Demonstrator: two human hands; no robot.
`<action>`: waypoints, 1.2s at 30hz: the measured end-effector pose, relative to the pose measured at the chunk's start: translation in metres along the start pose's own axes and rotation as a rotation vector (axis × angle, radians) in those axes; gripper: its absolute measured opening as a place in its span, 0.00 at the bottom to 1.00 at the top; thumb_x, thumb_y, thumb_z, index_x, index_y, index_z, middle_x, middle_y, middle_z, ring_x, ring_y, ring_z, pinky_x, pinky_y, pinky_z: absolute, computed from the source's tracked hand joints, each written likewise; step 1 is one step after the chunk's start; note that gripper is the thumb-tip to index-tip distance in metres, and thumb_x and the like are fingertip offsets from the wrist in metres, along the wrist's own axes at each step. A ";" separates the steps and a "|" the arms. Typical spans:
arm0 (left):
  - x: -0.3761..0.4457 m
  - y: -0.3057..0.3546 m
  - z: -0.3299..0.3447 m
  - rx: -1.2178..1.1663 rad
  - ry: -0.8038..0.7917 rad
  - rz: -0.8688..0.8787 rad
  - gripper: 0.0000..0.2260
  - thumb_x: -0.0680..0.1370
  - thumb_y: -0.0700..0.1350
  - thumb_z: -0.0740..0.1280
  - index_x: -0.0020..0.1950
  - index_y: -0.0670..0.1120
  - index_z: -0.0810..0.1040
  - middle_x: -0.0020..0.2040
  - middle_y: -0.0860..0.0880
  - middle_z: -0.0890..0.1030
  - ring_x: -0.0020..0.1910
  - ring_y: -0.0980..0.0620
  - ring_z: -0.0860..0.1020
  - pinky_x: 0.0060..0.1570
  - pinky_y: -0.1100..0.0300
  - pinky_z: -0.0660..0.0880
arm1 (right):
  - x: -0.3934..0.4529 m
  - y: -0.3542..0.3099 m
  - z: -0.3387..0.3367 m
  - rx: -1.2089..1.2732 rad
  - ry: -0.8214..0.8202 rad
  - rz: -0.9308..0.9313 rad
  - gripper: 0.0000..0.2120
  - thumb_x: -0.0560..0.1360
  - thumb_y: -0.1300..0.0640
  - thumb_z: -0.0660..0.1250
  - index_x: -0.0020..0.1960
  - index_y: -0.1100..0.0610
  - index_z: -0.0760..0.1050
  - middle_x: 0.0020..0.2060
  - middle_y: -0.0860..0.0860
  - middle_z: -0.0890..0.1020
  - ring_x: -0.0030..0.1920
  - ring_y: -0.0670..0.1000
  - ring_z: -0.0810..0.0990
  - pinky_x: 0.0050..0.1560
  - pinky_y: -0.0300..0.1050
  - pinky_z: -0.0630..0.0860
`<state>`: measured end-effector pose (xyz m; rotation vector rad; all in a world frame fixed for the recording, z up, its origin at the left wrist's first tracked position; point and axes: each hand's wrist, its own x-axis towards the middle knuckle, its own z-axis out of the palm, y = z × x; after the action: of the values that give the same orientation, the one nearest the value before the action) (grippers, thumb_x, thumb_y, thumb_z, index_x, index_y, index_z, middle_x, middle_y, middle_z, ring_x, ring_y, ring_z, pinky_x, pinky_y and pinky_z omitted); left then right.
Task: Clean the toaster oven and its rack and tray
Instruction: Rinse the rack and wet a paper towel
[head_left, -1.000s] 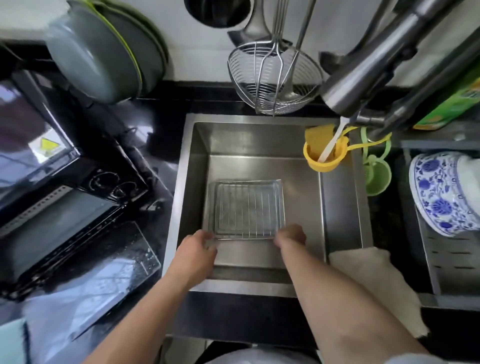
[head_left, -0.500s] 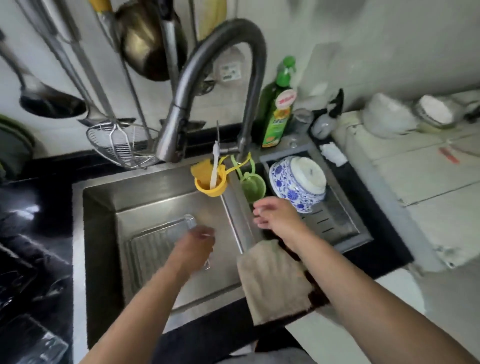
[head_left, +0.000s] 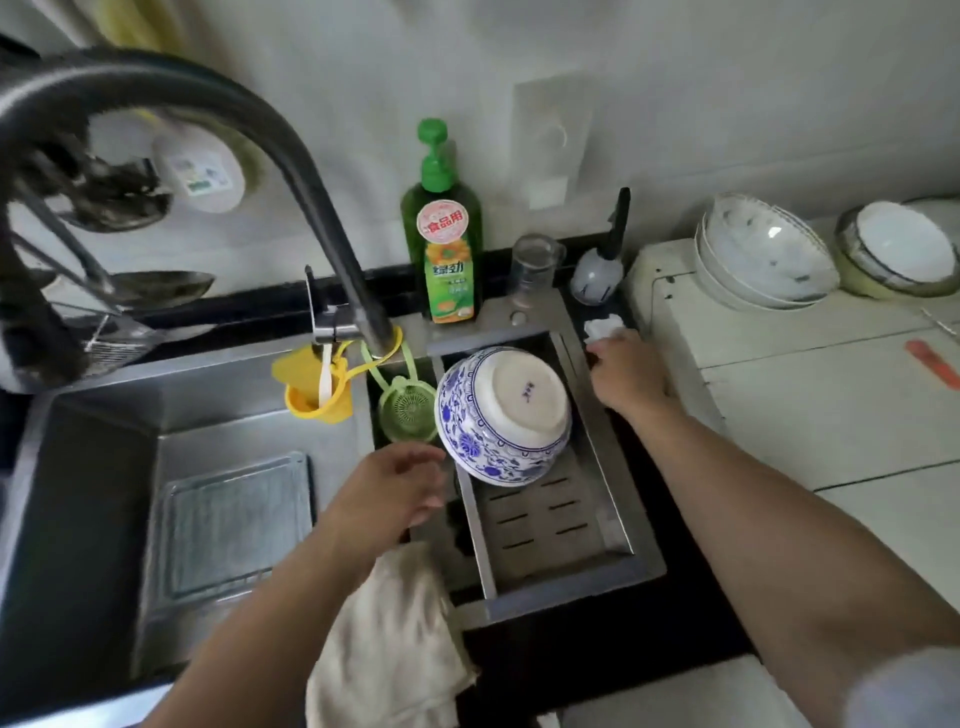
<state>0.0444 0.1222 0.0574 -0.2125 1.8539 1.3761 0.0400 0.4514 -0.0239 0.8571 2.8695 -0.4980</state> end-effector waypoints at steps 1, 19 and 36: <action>-0.003 0.002 0.007 -0.016 0.016 -0.008 0.06 0.82 0.36 0.65 0.57 0.41 0.80 0.42 0.44 0.81 0.40 0.48 0.77 0.39 0.60 0.73 | 0.007 0.004 0.004 -0.042 -0.018 -0.004 0.19 0.76 0.60 0.62 0.67 0.55 0.77 0.67 0.58 0.72 0.63 0.61 0.73 0.65 0.48 0.70; -0.062 -0.016 0.020 -0.449 0.006 0.113 0.13 0.82 0.47 0.65 0.62 0.45 0.83 0.57 0.44 0.85 0.56 0.49 0.82 0.63 0.47 0.78 | -0.188 -0.139 -0.023 1.109 -0.183 -0.087 0.20 0.75 0.62 0.71 0.63 0.47 0.73 0.49 0.44 0.81 0.47 0.40 0.81 0.46 0.32 0.77; -0.107 -0.141 -0.245 -0.820 0.305 0.055 0.15 0.83 0.33 0.57 0.65 0.39 0.79 0.60 0.39 0.85 0.59 0.41 0.84 0.59 0.46 0.82 | -0.260 -0.378 0.119 1.390 -0.617 0.543 0.14 0.73 0.73 0.58 0.52 0.64 0.79 0.42 0.61 0.83 0.36 0.55 0.81 0.32 0.43 0.79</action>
<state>0.0732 -0.1788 0.0491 -0.8235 1.4175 2.1778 0.0500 -0.0203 0.0197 1.1751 1.3344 -2.1848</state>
